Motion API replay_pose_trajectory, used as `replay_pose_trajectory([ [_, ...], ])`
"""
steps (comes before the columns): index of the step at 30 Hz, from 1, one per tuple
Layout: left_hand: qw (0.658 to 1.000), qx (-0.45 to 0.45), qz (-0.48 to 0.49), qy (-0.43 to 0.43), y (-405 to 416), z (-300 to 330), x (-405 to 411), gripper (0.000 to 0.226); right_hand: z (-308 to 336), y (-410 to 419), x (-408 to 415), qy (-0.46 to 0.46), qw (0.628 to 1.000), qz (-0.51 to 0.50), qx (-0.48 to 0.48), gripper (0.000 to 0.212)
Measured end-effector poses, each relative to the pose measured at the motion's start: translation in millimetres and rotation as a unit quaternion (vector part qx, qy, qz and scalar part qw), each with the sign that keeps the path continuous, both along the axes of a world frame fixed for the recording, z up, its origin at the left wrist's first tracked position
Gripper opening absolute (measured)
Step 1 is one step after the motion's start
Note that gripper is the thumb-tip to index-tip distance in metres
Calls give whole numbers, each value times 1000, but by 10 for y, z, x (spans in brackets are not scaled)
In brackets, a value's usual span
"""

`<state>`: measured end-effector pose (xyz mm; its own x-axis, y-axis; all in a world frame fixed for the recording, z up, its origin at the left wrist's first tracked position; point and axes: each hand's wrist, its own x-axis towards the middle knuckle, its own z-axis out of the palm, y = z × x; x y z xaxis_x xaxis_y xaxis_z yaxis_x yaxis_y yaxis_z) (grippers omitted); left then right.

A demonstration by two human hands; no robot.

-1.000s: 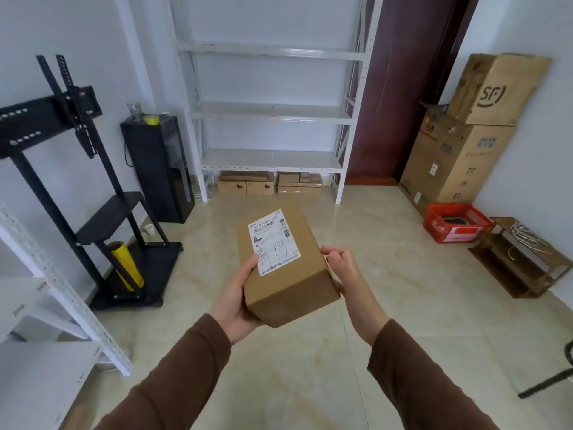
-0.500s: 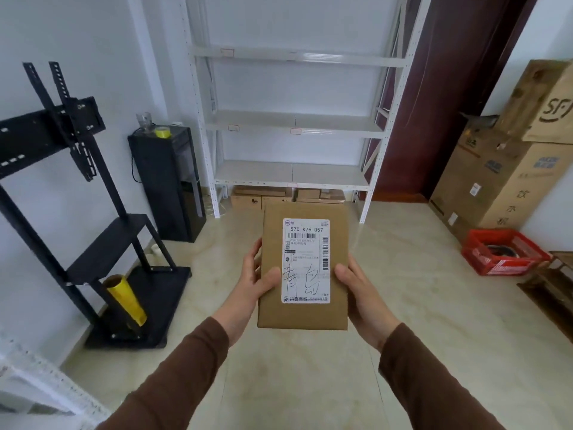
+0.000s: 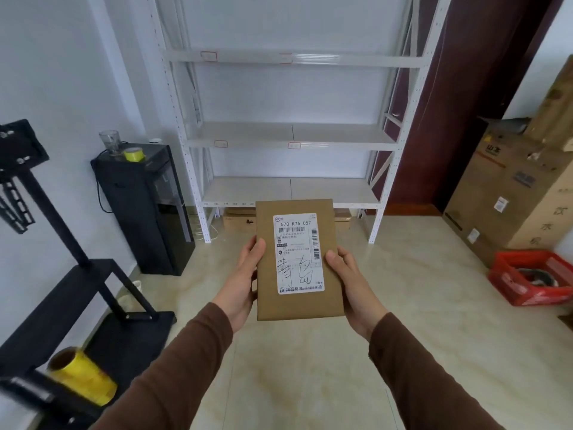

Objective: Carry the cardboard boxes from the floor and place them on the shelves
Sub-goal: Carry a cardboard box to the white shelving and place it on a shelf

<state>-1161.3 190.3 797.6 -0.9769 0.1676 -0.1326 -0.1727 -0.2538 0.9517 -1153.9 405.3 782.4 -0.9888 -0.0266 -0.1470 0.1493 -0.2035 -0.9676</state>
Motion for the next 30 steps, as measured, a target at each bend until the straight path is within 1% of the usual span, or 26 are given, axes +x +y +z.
replay_pose_trajectory([
  [4, 999, -12, 44, 12, -152, 138, -913, 60, 114, -138, -1100, -5, 1000, 19, -12, 59],
  [9, 994, -3, 105, 3, -539, 225, -1836, 69, 200, -544, -2256, 4, 998, 57, -23, 64],
  [14, 993, 3, 112, 34, -1047, 262, -2987, 63, 337, -1030, -3506, 20, 996, 79, -35, 87],
  [17, 993, 7, 104, 56, -1336, 343, -3704, 52, 466, -1319, -4244, 29, 995, 85, -33, 90],
  [21, 993, 15, 86, 82, -1625, 516, -4646, 55, 712, -1598, -5054, 40, 997, 60, -11, 84],
  [24, 992, 42, 54, 102, -1695, 638, -5309, 46, 888, -1660, -5519, 59, 997, 39, -6, 62],
  [27, 991, 58, 32, 116, -1647, 698, -5954, 49, 1019, -1629, -6053, 94, 995, 44, 10, 49],
  [28, 990, 62, 34, 118, -1628, 728, -6174, 53, 1070, -1617, -6249, 105, 993, 46, 9, 48],
  [30, 988, 74, 54, 124, -1583, 826, -6626, 60, 1146, -1580, -6695, 123, 992, 36, -4, 57],
])
